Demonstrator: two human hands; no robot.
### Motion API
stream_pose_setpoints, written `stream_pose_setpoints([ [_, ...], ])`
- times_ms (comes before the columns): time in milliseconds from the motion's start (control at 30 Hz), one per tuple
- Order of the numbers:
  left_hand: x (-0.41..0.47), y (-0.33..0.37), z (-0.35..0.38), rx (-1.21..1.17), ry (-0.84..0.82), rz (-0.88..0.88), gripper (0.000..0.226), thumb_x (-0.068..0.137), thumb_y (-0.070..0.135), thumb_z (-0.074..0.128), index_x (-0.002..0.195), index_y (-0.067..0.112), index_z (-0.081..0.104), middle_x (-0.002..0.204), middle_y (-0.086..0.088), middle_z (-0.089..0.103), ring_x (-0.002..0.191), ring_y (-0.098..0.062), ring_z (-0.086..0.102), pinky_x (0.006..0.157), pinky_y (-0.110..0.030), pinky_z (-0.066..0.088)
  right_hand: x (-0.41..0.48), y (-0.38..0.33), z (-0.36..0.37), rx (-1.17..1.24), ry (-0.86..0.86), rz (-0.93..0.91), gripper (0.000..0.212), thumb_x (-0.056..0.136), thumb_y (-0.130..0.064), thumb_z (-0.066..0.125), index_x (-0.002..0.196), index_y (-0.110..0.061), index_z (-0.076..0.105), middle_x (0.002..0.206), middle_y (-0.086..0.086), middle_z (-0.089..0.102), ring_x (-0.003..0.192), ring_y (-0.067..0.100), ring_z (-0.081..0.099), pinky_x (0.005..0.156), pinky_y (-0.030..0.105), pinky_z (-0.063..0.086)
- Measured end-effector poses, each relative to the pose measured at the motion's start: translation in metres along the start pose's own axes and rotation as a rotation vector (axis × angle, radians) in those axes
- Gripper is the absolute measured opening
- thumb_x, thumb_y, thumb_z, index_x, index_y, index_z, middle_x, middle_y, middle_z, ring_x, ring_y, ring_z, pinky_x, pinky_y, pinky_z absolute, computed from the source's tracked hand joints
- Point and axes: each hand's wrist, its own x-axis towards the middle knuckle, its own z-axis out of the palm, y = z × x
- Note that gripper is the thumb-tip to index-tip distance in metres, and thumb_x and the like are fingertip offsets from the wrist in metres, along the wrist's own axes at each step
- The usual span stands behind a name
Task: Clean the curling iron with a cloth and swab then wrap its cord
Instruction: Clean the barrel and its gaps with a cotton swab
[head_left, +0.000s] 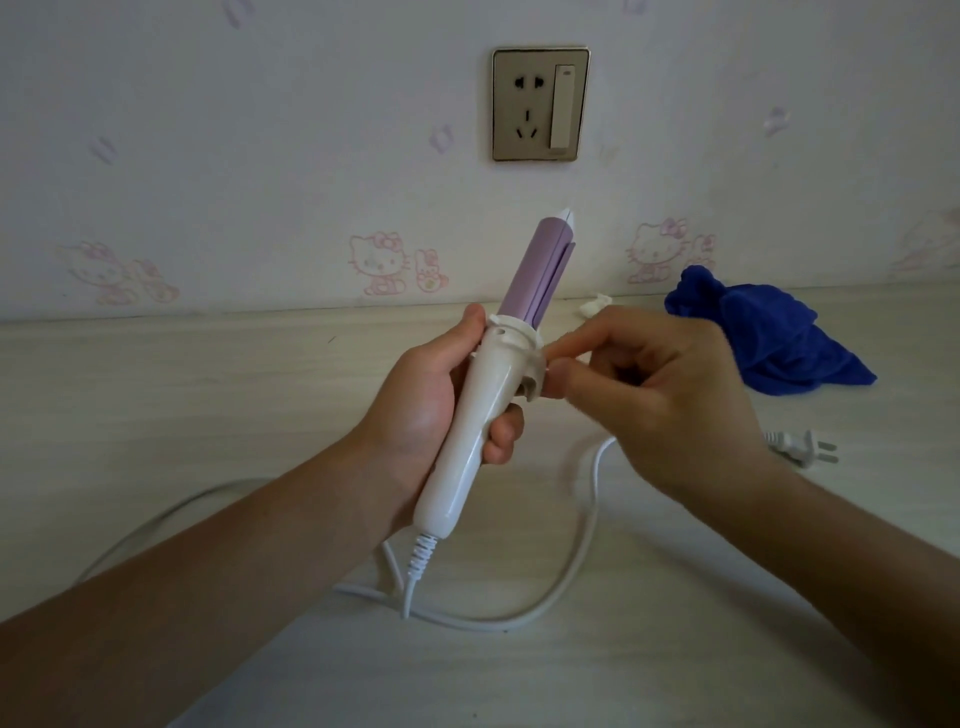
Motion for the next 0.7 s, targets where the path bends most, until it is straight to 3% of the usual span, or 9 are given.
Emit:
stream_pose_setpoints([
  [67, 0.0, 0.0, 0.0, 0.007, -0.013, 0.0, 0.054, 0.105, 0.05, 0.041, 0.1, 0.011, 0.077, 0.077, -0.012, 0.067, 0.038, -0.014, 0.049, 0.036, -0.02, 0.04, 0.002, -0.001, -0.005, -0.012, 0.033, 0.011, 0.01, 0.09, -0.017, 0.071, 0.084, -0.023, 0.076, 0.052, 0.005, 0.057, 0.04, 0.008, 0.043, 0.046, 0.014, 0.038],
  [200, 0.0, 0.0, -0.001, -0.019, -0.009, -0.019, 0.056, 0.104, 0.052, 0.042, 0.093, 0.013, 0.081, 0.063, -0.006, 0.062, 0.039, -0.014, 0.049, 0.037, -0.021, 0.04, -0.01, -0.009, 0.008, 0.01, -0.175, -0.077, 0.01, 0.091, -0.016, 0.07, 0.088, -0.021, 0.078, 0.061, -0.01, 0.068, 0.043, 0.012, 0.046, 0.043, 0.032, 0.043],
  [267, 0.001, 0.001, -0.001, -0.016, -0.016, -0.007, 0.059, 0.105, 0.051, 0.04, 0.086, 0.016, 0.083, 0.062, -0.004, 0.064, 0.039, -0.014, 0.049, 0.038, -0.02, 0.04, -0.007, -0.006, 0.006, -0.01, -0.136, -0.056, 0.011, 0.09, -0.013, 0.071, 0.086, -0.022, 0.077, 0.057, -0.015, 0.063, 0.043, 0.011, 0.046, 0.044, 0.035, 0.043],
  [333, 0.002, 0.002, -0.001, -0.022, -0.01, 0.002, 0.059, 0.105, 0.051, 0.039, 0.086, 0.017, 0.083, 0.065, -0.005, 0.066, 0.04, -0.014, 0.049, 0.039, -0.02, 0.04, -0.005, -0.002, 0.003, -0.027, -0.105, -0.03, 0.015, 0.091, -0.007, 0.073, 0.086, -0.021, 0.077, 0.054, -0.009, 0.059, 0.043, 0.013, 0.044, 0.045, 0.038, 0.043],
  [433, 0.001, 0.001, 0.0, 0.026, 0.058, -0.009, 0.059, 0.104, 0.054, 0.04, 0.09, 0.018, 0.084, 0.088, -0.009, 0.076, 0.056, -0.018, 0.055, 0.049, -0.023, 0.038, -0.01, -0.008, 0.008, 0.033, -0.245, -0.067, 0.014, 0.091, -0.008, 0.072, 0.089, -0.019, 0.081, 0.052, 0.003, 0.056, 0.042, 0.015, 0.036, 0.048, 0.024, 0.035],
  [500, 0.002, 0.002, 0.0, 0.049, 0.095, -0.004, 0.059, 0.104, 0.055, 0.04, 0.092, 0.017, 0.084, 0.099, -0.01, 0.076, 0.063, -0.02, 0.056, 0.053, -0.026, 0.037, -0.012, -0.008, 0.011, 0.027, -0.227, -0.077, 0.012, 0.09, -0.01, 0.073, 0.089, -0.018, 0.081, 0.05, 0.001, 0.05, 0.043, 0.012, 0.035, 0.052, 0.021, 0.04],
  [600, 0.004, 0.004, -0.003, 0.044, 0.111, 0.038, 0.065, 0.105, 0.053, 0.038, 0.089, 0.01, 0.083, 0.091, -0.014, 0.075, 0.07, -0.031, 0.053, 0.056, -0.03, 0.041, -0.014, -0.008, 0.015, 0.028, -0.227, -0.075, 0.011, 0.091, -0.009, 0.075, 0.09, -0.018, 0.081, 0.05, -0.009, 0.05, 0.042, 0.015, 0.042, 0.065, 0.045, 0.058],
  [700, 0.005, 0.005, -0.005, 0.025, 0.077, 0.035, 0.067, 0.105, 0.054, 0.034, 0.089, 0.011, 0.083, 0.09, -0.017, 0.075, 0.054, -0.024, 0.053, 0.049, -0.026, 0.041, -0.023, -0.012, 0.022, 0.007, -0.323, -0.124, 0.007, 0.091, -0.011, 0.075, 0.089, -0.017, 0.078, 0.052, -0.007, 0.052, 0.042, 0.015, 0.046, 0.052, 0.032, 0.049],
])
